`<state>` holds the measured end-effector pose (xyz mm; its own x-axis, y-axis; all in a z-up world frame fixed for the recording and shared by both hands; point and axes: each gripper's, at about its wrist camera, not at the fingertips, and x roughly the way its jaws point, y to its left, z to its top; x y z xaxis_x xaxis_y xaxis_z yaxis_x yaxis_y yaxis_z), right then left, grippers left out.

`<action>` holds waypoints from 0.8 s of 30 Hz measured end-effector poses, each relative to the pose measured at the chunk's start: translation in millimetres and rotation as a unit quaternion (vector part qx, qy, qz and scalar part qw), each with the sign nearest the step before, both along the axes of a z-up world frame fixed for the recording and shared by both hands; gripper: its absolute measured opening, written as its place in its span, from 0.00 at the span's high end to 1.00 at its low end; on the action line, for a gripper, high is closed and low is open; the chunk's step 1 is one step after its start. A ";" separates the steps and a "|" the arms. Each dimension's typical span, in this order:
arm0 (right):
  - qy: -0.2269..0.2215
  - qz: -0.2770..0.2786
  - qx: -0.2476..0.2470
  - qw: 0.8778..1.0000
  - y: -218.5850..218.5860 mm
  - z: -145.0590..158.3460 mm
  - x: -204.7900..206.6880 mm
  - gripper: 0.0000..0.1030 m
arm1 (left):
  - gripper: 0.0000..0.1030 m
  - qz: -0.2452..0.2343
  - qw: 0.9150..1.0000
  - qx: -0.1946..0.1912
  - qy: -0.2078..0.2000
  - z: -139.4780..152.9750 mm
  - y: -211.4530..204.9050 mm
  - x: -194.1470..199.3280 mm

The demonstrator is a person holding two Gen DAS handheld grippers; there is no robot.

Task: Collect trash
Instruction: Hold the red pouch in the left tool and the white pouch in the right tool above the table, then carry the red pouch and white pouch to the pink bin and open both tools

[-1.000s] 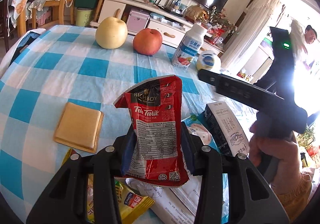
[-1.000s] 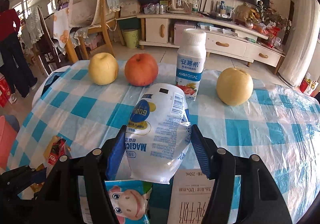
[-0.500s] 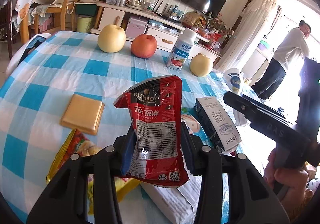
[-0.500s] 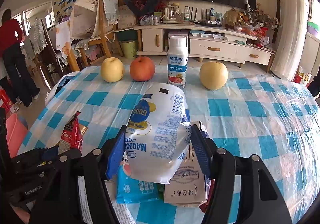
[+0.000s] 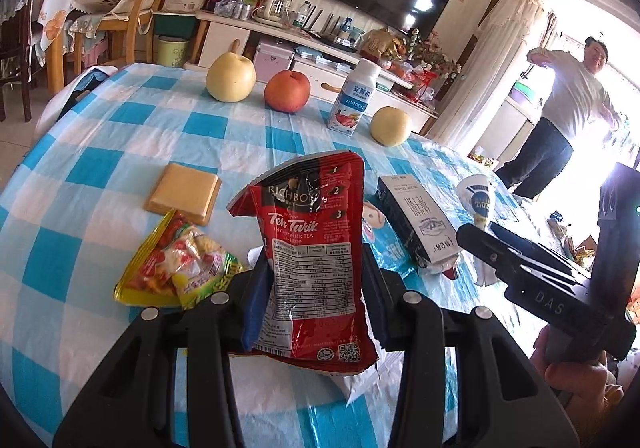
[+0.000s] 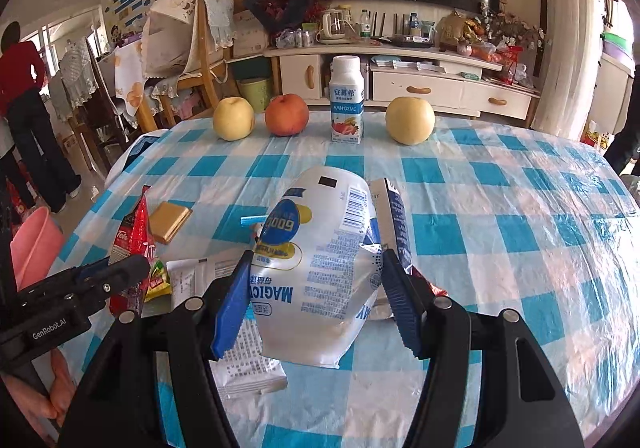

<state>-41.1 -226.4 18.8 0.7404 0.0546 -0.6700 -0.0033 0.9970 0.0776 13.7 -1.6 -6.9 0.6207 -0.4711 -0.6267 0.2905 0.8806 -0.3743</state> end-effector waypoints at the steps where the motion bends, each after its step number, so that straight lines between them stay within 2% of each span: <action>1: 0.001 0.001 -0.001 1.000 1.3 -1.4 -4.3 0.38 | 0.57 0.001 1.000 0.002 -0.001 0.0 1.5 -3.5; 15: 0.008 0.032 -0.034 0.999 40.4 -9.8 -40.9 0.38 | 0.57 0.016 1.000 0.000 -0.010 3.7 32.3 -39.4; 24: 0.007 0.052 -0.049 0.997 64.7 -10.4 -51.0 0.38 | 0.57 0.037 0.999 -0.015 -0.025 11.1 60.2 -45.0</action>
<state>-92.2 -161.7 8.5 0.7253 0.0641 -0.6855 -0.1059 0.9942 -0.0191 -31.3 58.6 4.2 0.6854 -0.4410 -0.5794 0.2439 0.8888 -0.3879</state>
